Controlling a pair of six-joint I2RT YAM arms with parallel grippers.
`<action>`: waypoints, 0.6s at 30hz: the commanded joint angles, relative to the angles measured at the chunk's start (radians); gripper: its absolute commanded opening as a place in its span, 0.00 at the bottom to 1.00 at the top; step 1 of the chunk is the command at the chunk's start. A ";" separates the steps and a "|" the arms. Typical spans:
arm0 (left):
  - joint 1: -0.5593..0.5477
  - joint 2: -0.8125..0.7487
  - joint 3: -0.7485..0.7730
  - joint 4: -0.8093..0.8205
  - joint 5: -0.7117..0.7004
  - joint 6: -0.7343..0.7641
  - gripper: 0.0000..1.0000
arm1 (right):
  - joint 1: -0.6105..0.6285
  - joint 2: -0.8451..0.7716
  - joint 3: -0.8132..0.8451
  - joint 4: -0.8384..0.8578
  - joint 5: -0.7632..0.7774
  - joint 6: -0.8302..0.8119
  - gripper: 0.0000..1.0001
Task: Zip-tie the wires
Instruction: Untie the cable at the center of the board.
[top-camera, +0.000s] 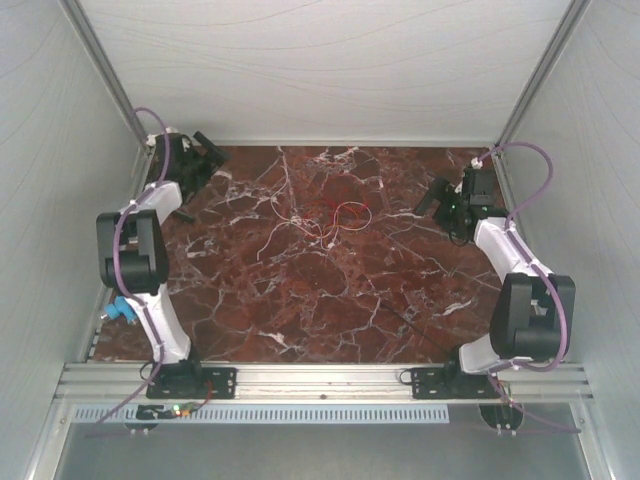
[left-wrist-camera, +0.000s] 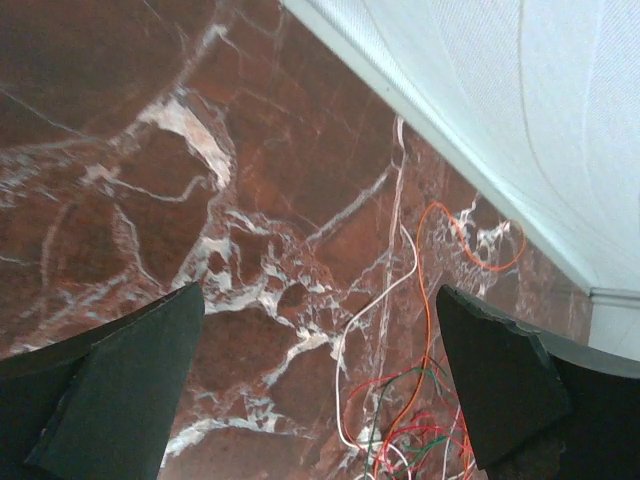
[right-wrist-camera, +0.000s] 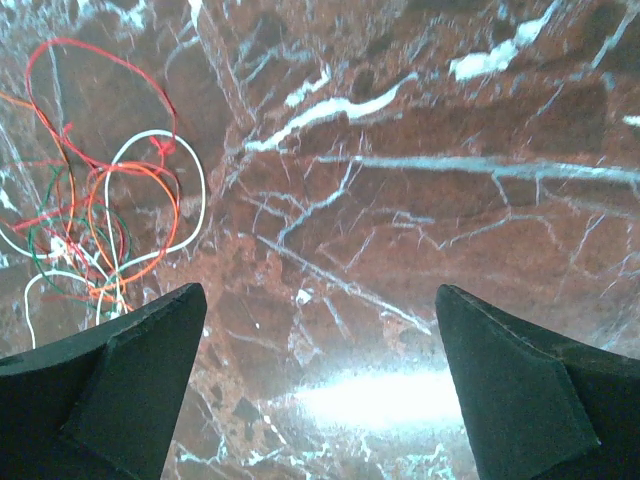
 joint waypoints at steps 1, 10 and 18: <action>-0.079 0.049 0.139 -0.157 -0.017 0.026 1.00 | 0.004 0.002 0.016 -0.084 -0.051 -0.013 0.98; -0.252 0.289 0.441 -0.264 -0.162 0.109 1.00 | 0.042 0.052 0.047 -0.147 -0.040 -0.030 0.98; -0.365 0.547 0.844 -0.428 -0.344 0.184 0.93 | 0.079 0.062 0.040 -0.165 -0.020 -0.017 0.98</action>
